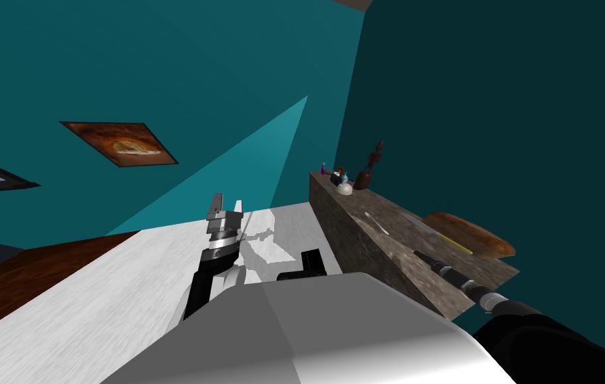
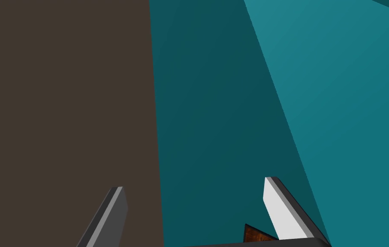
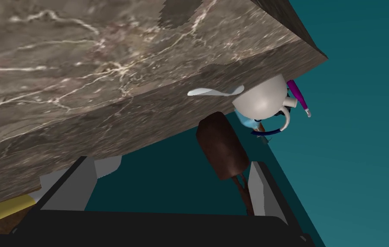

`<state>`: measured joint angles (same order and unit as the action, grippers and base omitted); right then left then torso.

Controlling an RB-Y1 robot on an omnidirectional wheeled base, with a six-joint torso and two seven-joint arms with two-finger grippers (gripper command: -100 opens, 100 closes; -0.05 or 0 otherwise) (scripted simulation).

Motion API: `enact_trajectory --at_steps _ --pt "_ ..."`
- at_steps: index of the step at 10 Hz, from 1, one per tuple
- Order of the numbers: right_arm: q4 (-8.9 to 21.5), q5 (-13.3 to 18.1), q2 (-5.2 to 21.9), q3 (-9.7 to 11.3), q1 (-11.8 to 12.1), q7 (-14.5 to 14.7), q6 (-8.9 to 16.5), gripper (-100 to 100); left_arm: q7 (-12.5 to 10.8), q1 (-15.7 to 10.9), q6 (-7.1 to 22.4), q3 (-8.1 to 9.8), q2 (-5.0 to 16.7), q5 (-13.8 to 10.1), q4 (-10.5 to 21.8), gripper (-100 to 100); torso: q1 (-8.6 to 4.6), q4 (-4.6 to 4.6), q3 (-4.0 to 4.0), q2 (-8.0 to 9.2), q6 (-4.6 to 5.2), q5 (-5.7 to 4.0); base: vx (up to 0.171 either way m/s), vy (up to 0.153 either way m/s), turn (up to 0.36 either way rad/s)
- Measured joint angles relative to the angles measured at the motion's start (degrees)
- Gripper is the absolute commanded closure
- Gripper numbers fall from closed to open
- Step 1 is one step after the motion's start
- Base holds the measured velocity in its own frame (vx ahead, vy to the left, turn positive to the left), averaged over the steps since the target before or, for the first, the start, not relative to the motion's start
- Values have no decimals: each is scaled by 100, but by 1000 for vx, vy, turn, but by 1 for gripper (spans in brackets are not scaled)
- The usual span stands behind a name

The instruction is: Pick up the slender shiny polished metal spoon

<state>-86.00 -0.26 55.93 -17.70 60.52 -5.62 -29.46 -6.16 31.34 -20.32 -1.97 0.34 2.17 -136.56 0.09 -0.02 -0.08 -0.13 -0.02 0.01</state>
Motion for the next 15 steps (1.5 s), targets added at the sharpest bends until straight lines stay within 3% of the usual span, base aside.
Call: enact_trajectory --at_steps 5,7,11,15 --pt "14 13 34 15 6 9 23 -100 0 0 0 0 0 0 0 0 -2 1 2 4 -2 0 28 14 12" --pt "172 82 235 49 159 51 25 -100 0 0 0 0 0 0 0 0 -7 0 0 0 -3 -1 29 -3 69" --pt "176 95 258 51 189 68 38 -100 0 0 0 0 0 0 0 0 -6 1 2 3 -1 -1 33 9 23" --pt "334 181 468 99 367 130 47 -100 0 0 0 0 0 0 0 0 -1 0 1 2 -1 0 32 14 8"
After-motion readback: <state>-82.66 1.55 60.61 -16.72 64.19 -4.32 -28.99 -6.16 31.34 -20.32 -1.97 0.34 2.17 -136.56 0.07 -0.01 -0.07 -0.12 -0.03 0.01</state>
